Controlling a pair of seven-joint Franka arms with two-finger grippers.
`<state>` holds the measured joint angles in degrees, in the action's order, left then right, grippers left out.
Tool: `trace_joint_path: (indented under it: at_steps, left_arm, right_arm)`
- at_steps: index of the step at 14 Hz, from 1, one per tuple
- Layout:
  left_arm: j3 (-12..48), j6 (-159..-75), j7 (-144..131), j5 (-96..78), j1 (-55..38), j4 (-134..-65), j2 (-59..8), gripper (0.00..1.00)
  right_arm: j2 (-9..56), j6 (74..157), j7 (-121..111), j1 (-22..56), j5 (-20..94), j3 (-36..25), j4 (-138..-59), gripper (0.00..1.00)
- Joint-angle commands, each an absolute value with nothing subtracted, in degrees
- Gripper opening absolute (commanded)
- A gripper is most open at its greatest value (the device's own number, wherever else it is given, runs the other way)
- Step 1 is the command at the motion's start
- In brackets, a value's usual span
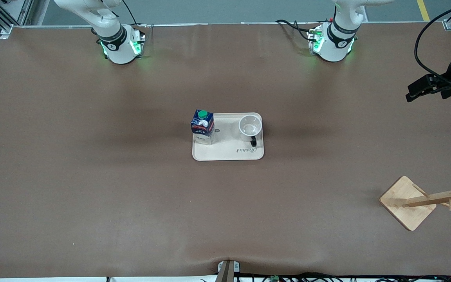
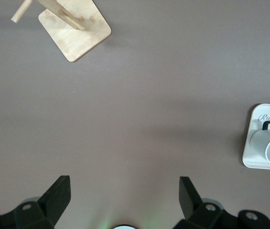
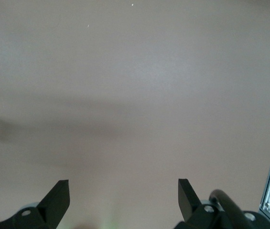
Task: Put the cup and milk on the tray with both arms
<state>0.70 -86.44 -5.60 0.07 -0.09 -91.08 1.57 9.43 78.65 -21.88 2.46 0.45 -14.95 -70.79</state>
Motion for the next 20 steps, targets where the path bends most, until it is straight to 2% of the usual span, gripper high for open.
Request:
trace_joint_path:
  at_steps: [1,3,7,14,20]
  left_arm:
    - [0.79,-87.1,-5.98,0.09,0.7,-92.81,2.9,1.0]
    - [0.79,-87.1,-5.98,0.09,0.79,-92.9,3.34,1.0]
    - [0.88,-87.1,-6.06,0.09,1.23,-93.34,3.78,1.0]
    - [1.23,-86.75,-7.2,0.0,0.53,-92.72,3.16,1.0]
    - [4.83,-86.4,-10.72,0.52,0.79,-93.07,3.34,1.0]
  right_arm:
    - [-0.5,85.66,-22.68,2.73,0.7,-13.8,-84.85,1.0]
    - [-5.96,90.07,-19.54,2.81,1.14,-13.71,-92.87,1.0]
    - [-6.24,88.07,1.83,4.13,0.62,-9.85,-92.55,1.0]
    - [-5.89,88.07,1.85,4.04,0.35,-9.93,-91.14,1.0]
    - [-5.45,88.15,1.93,4.04,0.44,-9.93,-89.65,1.0]
